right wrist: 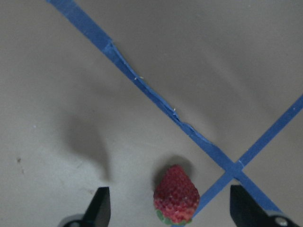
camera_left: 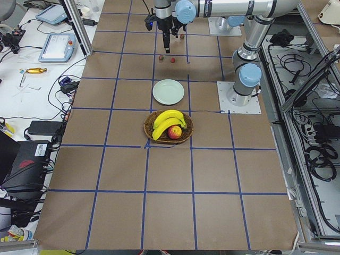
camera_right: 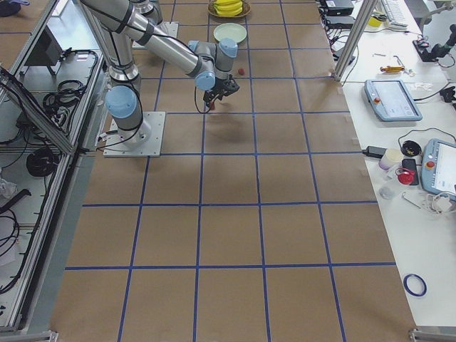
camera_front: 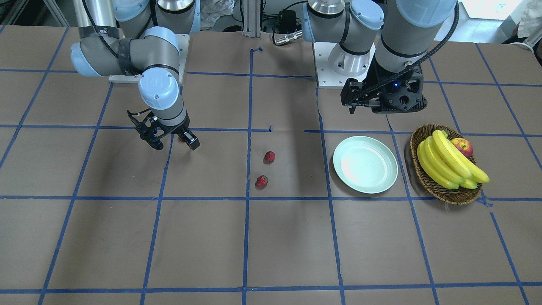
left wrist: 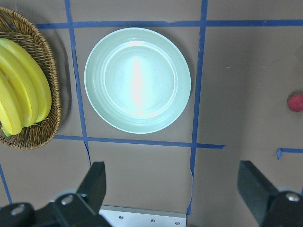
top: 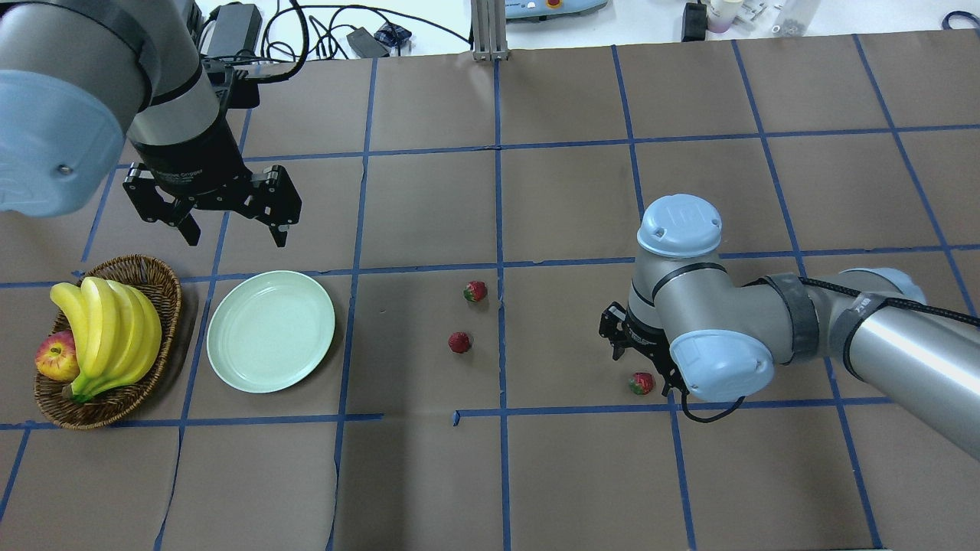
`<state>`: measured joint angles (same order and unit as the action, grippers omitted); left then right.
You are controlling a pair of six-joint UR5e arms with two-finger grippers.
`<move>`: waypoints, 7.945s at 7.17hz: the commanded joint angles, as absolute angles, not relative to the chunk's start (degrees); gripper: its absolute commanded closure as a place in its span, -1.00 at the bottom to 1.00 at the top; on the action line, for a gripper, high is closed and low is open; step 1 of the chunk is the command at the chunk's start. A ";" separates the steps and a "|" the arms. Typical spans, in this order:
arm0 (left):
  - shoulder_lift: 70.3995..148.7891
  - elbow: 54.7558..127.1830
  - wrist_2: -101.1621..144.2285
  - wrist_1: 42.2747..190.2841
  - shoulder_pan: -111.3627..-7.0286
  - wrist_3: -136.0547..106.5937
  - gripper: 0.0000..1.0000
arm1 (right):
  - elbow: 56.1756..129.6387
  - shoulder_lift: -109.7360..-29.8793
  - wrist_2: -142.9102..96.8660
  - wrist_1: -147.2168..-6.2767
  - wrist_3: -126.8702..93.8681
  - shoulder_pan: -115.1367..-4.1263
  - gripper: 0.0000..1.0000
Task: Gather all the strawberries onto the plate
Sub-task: 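Move the right gripper to the strawberry nearest the robot, then close the right gripper on the third strawberry, then carry the third strawberry beside the others and release it, then raise and withdraw the right gripper while the left arm moves toward the strawberries, then lower the left gripper over the strawberries and grasp one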
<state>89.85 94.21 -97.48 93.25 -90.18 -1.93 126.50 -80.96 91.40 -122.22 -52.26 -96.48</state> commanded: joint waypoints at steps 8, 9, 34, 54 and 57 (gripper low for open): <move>89.74 94.22 -97.56 93.25 -90.18 -1.93 -1.00 | 119.56 -81.21 90.97 -119.72 -51.50 -96.85 1.00; 89.74 94.22 -97.56 93.16 -90.18 -1.93 -1.00 | 115.44 -81.21 90.79 -118.84 -51.42 -98.33 1.00; 89.64 93.69 -94.30 93.08 -90.26 -1.85 -1.00 | 89.56 -76.08 86.64 -100.53 -25.47 -106.83 -1.00; 111.87 100.46 -83.62 67.59 -101.87 0.96 -0.96 | 95.09 -92.55 88.77 -77.25 -0.35 -95.80 -1.00; 115.13 100.55 -82.62 66.53 -101.87 3.49 -0.96 | 96.24 -92.37 89.47 -78.13 -0.44 -95.80 -1.00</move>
